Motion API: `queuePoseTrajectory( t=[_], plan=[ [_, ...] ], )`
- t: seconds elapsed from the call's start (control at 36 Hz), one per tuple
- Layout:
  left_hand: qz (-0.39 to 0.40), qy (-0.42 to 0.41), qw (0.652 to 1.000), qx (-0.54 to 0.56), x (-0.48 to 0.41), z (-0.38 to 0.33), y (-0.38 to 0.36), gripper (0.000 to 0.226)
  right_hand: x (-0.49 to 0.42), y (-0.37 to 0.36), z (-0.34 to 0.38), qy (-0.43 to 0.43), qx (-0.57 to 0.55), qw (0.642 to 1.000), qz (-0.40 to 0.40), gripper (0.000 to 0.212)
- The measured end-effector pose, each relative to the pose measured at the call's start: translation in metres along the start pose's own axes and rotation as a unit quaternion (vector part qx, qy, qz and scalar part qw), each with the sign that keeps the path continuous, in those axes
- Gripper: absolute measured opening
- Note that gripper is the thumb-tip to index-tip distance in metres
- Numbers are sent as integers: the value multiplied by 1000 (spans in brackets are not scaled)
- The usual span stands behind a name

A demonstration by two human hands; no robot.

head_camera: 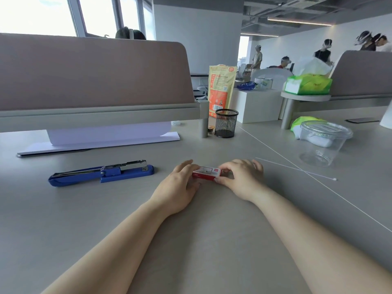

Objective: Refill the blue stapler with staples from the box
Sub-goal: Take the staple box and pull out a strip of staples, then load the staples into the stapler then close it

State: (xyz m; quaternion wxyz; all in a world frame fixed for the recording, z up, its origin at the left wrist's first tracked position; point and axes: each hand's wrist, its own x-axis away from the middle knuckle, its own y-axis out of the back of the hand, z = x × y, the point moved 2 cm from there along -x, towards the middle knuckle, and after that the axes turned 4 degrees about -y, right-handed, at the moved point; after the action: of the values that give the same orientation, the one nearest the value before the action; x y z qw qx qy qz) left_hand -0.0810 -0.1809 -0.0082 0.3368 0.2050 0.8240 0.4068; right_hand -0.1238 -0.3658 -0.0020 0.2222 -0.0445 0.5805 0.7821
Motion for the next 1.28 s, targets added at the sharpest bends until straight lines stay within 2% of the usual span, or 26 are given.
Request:
queuePoseTrajectory(
  t=[0.11, 0.17, 0.22, 0.31, 0.36, 0.42, 0.56, 0.67, 0.78, 0.86, 0.97, 1.08, 1.19, 1.28],
  plan=[
    [-10, 11, 1000, 1, 0, 3, 1, 46, -3, -1, -6, -44, -19, 999, -4, 40],
    [-17, 12, 1000, 5, 0, 4, 1, 45, -3, 3, -12, -80, -115, 990, 24, 42],
    [-26, 14, 1000, 11, 1, 4, 2, 43, 0, 9, -20, -91, -233, 967, 57, 34],
    [-40, 22, 999, 21, 3, 4, 5, 40, 13, 21, -28, -66, -308, 940, 130, 24],
    [-49, 29, 998, 25, 6, 4, 6, 39, 19, 24, -33, -50, -289, 942, 161, 26],
    [-62, 38, 997, 32, 9, 3, 9, 37, 19, 23, -35, -27, -240, 957, 157, 25],
    [-87, 60, 993, 42, 18, 1, 16, 33, 21, 13, -25, -15, -207, 975, 78, 11],
    [-84, 74, 993, 32, 33, -3, 22, 32, 28, 11, -2, -21, -275, 960, 44, 15],
    [-80, 54, 995, -24, 62, 1, 42, 32, 36, 3, 35, 23, -307, 951, 32, 12],
    [-119, 79, 988, -65, 87, 16, 67, 32, 39, -8, 65, 65, -304, 950, 29, 8],
    [-171, 124, 969, -126, 113, 51, 101, 32, 39, -20, 105, 103, -275, 955, 37, 15],
    [-195, 170, 950, -174, 120, 84, 120, 33, 21, -29, 140, 90, -297, 950, 30, 19],
    [-205, 170, 942, -207, 108, 108, 123, 35, 3, -49, 163, 60, -337, 939, 29, 17],
    [-182, 149, 943, -234, 95, 122, 117, 46, -1, -58, 166, 72, -361, 929, 43, 16]
  ],
)
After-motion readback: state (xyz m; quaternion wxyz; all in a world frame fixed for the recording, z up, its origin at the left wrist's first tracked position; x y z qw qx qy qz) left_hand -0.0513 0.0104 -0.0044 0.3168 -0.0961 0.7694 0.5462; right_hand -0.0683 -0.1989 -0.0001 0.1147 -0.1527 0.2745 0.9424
